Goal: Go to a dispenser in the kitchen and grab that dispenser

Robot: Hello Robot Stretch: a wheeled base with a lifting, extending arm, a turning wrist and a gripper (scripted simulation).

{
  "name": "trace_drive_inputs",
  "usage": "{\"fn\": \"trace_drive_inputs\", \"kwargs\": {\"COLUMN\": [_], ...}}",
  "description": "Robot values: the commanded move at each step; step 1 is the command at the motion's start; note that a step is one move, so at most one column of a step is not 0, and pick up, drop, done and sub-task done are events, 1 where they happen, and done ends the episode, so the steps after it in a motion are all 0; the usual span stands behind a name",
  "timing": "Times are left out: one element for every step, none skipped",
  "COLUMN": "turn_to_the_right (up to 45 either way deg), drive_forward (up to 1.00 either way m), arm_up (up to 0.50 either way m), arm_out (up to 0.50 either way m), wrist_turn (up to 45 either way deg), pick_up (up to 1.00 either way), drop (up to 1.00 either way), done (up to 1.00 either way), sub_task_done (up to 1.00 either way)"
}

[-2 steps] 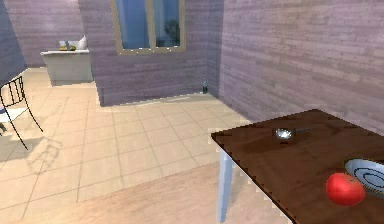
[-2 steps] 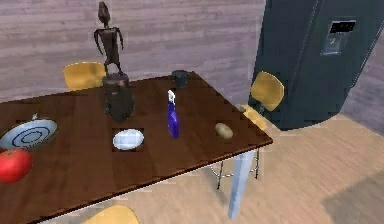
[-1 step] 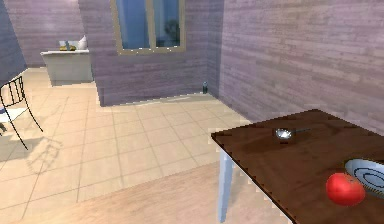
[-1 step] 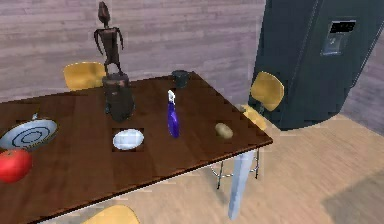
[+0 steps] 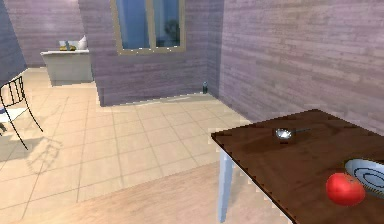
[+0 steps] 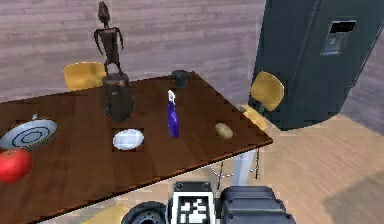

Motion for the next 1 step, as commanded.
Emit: {"fn": "trace_drive_inputs", "kwargs": {"turn_to_the_right": [0.0], "drive_forward": [0.0], "arm_up": [0.0], "arm_out": [0.48], "wrist_turn": [0.0], "pick_up": [0.0], "drop": [0.0], "done": [0.0], "sub_task_done": [0.0]}}
